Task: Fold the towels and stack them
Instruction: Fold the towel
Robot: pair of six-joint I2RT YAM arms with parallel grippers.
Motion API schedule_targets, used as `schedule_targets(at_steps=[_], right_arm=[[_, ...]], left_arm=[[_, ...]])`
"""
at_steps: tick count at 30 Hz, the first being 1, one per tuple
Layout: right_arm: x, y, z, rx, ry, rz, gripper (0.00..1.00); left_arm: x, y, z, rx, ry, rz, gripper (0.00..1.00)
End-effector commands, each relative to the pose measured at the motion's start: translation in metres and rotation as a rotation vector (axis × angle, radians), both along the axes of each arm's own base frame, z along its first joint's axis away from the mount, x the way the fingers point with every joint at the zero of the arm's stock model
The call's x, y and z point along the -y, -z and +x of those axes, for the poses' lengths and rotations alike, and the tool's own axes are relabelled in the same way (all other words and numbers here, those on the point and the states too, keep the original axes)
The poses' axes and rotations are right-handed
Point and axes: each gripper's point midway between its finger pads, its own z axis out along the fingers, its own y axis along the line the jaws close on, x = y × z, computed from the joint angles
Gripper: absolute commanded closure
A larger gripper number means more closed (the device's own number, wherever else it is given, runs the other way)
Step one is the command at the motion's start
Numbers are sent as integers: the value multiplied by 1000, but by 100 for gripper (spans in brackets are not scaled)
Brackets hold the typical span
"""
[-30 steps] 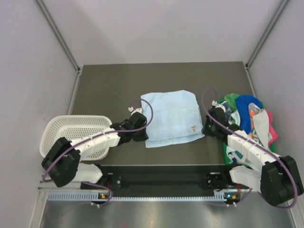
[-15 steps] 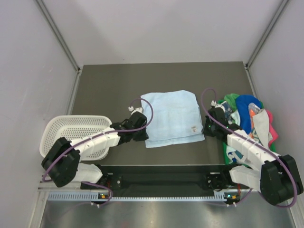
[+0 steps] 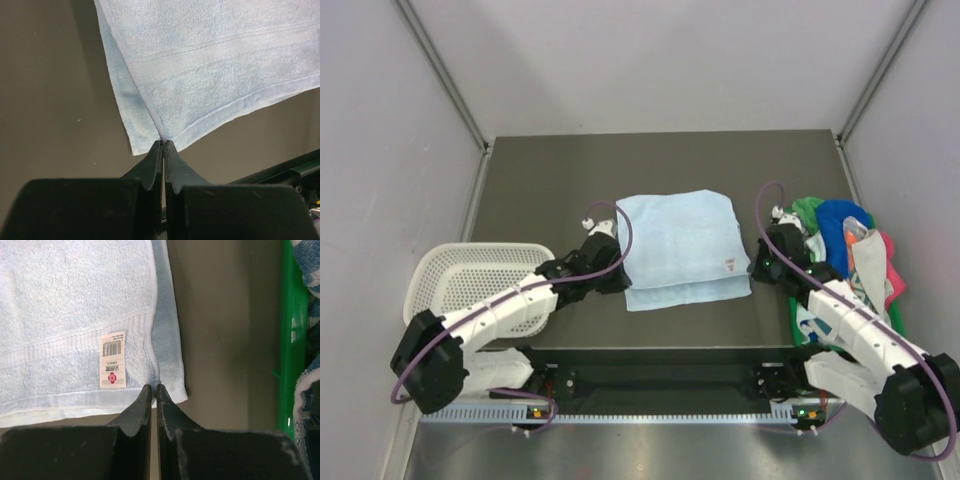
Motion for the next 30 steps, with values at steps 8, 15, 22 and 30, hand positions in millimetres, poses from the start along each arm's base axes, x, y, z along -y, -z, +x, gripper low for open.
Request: schedule_targets(at_steps=[8, 15, 22, 30], right_arm=[[-4, 4, -10, 4, -4, 12, 100], [-2, 17, -18, -18, 8, 22, 100], [-2, 7, -14, -7, 14, 18, 100], [1, 20, -23, -29, 49, 38, 100]], left_arm=[[1, 11, -15, -42, 20, -27, 100], [-3, 30, -27, -82, 23, -21, 100], [-4, 24, -26, -65, 26, -20, 100], [-4, 37, -32, -99, 30, -21, 100]])
